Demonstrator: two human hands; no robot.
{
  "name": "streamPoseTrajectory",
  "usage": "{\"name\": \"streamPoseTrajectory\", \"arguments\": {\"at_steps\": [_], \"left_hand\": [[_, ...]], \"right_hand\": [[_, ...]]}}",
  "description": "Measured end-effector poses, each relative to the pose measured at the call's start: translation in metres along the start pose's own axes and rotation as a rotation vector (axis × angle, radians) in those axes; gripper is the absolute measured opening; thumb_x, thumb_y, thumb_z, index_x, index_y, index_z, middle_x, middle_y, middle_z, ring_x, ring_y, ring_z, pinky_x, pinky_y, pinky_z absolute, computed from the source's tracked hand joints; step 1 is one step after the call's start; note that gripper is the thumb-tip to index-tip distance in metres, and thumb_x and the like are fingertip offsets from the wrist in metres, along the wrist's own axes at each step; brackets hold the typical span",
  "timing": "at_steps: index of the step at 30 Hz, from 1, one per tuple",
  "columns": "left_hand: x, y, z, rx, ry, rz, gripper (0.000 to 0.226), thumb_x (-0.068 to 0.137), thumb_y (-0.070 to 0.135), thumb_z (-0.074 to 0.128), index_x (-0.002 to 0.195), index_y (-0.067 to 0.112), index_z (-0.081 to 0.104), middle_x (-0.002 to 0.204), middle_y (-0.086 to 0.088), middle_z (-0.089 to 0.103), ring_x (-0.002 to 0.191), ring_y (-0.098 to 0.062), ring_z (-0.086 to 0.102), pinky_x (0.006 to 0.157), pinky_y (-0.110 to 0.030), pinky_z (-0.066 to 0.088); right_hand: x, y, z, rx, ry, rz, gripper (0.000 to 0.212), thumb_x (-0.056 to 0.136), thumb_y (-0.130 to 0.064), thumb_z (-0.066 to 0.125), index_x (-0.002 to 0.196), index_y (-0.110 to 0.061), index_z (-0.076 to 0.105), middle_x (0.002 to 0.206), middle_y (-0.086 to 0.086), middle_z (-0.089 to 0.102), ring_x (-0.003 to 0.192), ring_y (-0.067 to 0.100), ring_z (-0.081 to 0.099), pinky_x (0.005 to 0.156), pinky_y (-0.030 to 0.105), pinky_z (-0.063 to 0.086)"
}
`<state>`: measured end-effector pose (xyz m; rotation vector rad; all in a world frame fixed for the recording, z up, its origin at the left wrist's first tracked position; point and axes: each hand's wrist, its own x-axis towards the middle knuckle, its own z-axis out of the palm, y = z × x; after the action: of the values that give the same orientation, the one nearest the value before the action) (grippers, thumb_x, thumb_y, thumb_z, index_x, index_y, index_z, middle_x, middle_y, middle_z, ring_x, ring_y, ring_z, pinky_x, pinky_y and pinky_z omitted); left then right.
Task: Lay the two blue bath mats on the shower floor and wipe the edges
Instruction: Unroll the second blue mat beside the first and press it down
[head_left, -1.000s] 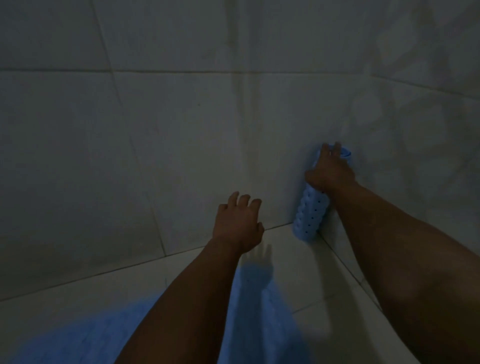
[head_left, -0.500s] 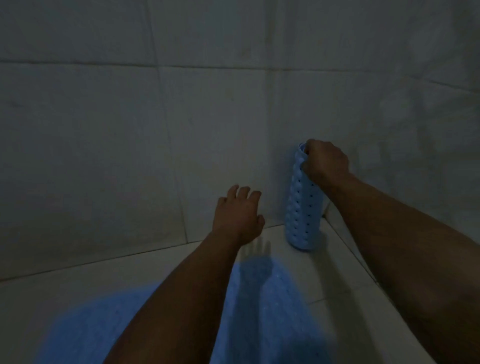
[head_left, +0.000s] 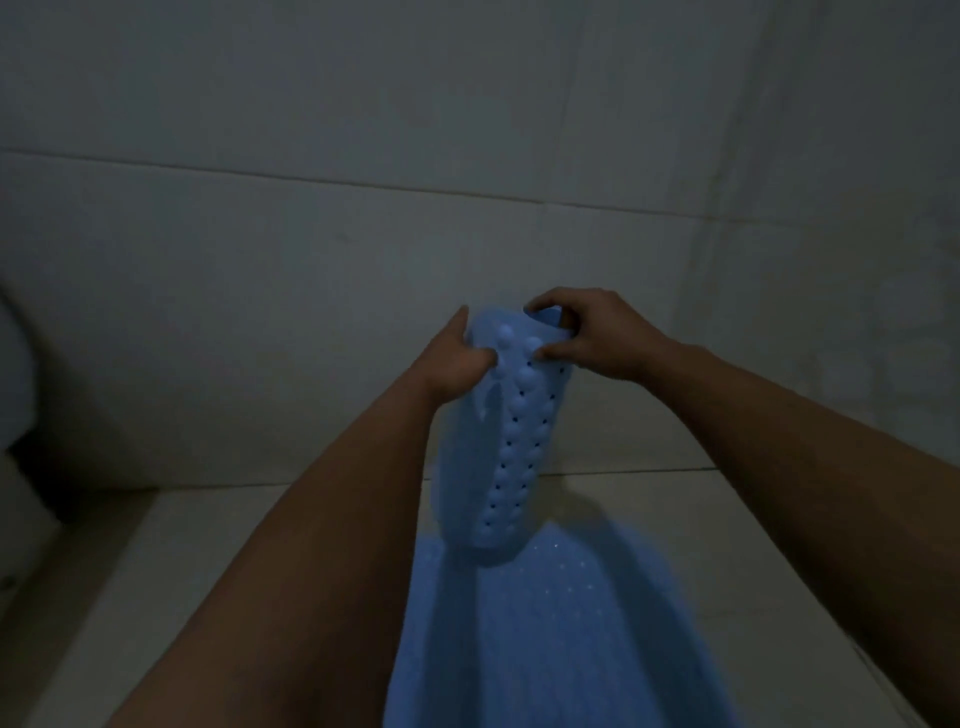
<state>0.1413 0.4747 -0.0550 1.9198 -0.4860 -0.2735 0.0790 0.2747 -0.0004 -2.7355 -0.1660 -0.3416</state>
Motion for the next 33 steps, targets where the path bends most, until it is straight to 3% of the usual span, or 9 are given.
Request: {"name": "streamPoseTrajectory", "arguments": {"at_steps": [4, 8, 10, 14, 18, 22, 28, 31, 33], "left_hand": [[-0.031, -0.008, -0.054, -0.074, -0.057, -0.09, 0.082, 0.097, 0.021, 0.067, 0.162, 0.018, 0.018, 0.151, -0.015, 0.049, 0.131, -0.031, 0.055, 0.094, -0.033, 0.048], [-0.055, -0.016, -0.092, 0.005, 0.004, -0.041, 0.052, 0.088, 0.027, 0.079, 0.134, 0.011, 0.062, 0.128, -0.014, 0.068, 0.108, -0.026, 0.067, 0.089, -0.041, 0.058], [-0.073, -0.024, -0.098, 0.071, 0.057, 0.02, 0.037, 0.088, 0.026, 0.08, 0.119, 0.01, 0.072, 0.117, -0.013, 0.073, 0.1, -0.024, 0.069, 0.085, -0.041, 0.059], [-0.099, -0.035, -0.094, 0.14, 0.188, 0.165, 0.027, 0.093, 0.019, 0.074, 0.118, 0.011, 0.072, 0.114, -0.007, 0.073, 0.102, -0.017, 0.068, 0.082, -0.031, 0.055], [-0.118, -0.016, -0.073, 0.257, 0.219, 0.246, 0.029, 0.093, 0.028, 0.067, 0.119, 0.014, 0.07, 0.116, -0.007, 0.073, 0.104, -0.022, 0.068, 0.084, -0.033, 0.055], [-0.133, 0.013, -0.061, 0.341, 0.248, 0.266, 0.024, 0.094, 0.019, 0.061, 0.114, 0.012, 0.071, 0.109, -0.007, 0.073, 0.1, -0.022, 0.067, 0.08, -0.026, 0.049], [-0.18, 0.059, -0.054, 0.457, 0.407, 0.307, 0.009, 0.093, 0.012, 0.062, 0.092, 0.018, 0.069, 0.087, 0.004, 0.065, 0.082, 0.005, 0.054, 0.07, -0.018, 0.043], [-0.197, 0.091, -0.068, 0.503, 0.414, 0.349, 0.009, 0.093, 0.012, 0.061, 0.091, 0.015, 0.069, 0.087, 0.005, 0.063, 0.082, 0.007, 0.051, 0.069, -0.009, 0.041], [-0.206, 0.106, -0.076, 0.493, 0.452, 0.34, 0.01, 0.092, 0.017, 0.061, 0.087, 0.022, 0.068, 0.083, 0.014, 0.063, 0.078, 0.009, 0.052, 0.068, -0.011, 0.041]], "right_hand": [[0.008, -0.068, 0.001, -0.049, -0.109, 0.004, 0.056, 0.082, -0.034, 0.079, 0.134, -0.029, 0.059, 0.098, -0.012, 0.061, 0.082, 0.011, 0.058, 0.078, 0.032, 0.053], [0.013, -0.112, 0.003, -0.163, -0.266, -0.023, 0.059, 0.089, -0.039, 0.073, 0.144, -0.031, 0.051, 0.132, 0.0, 0.065, 0.107, 0.02, 0.063, 0.092, 0.036, 0.052], [0.01, -0.121, 0.012, -0.246, -0.292, -0.042, 0.055, 0.091, -0.044, 0.07, 0.141, -0.028, 0.055, 0.133, 0.003, 0.065, 0.113, 0.025, 0.063, 0.094, 0.038, 0.051], [0.0, -0.124, 0.027, -0.303, -0.225, -0.083, 0.041, 0.089, -0.056, 0.065, 0.112, -0.022, 0.07, 0.1, 0.001, 0.069, 0.093, 0.025, 0.064, 0.079, 0.035, 0.051], [-0.029, -0.106, 0.016, -0.207, -0.217, -0.05, 0.044, 0.087, -0.059, 0.066, 0.09, -0.015, 0.073, 0.079, 0.003, 0.067, 0.076, 0.024, 0.064, 0.069, 0.034, 0.049], [-0.05, -0.098, -0.015, -0.122, -0.304, -0.066, 0.045, 0.075, -0.048, 0.082, 0.104, -0.016, 0.074, 0.091, 0.002, 0.069, 0.087, 0.024, 0.065, 0.077, 0.033, 0.051], [-0.091, -0.069, -0.03, -0.243, -0.33, 0.015, 0.054, 0.061, -0.047, 0.091, 0.099, -0.015, 0.071, 0.093, 0.006, 0.066, 0.083, 0.027, 0.062, 0.075, 0.034, 0.05], [-0.105, -0.072, -0.04, -0.2, -0.279, 0.065, 0.078, 0.053, -0.06, 0.091, 0.117, -0.022, 0.071, 0.112, 0.004, 0.066, 0.11, 0.032, 0.061, 0.1, 0.051, 0.047], [-0.113, -0.074, -0.039, -0.212, -0.351, 0.096, 0.082, 0.05, -0.065, 0.089, 0.118, -0.024, 0.071, 0.116, 0.002, 0.067, 0.113, 0.032, 0.06, 0.105, 0.055, 0.043]]}}
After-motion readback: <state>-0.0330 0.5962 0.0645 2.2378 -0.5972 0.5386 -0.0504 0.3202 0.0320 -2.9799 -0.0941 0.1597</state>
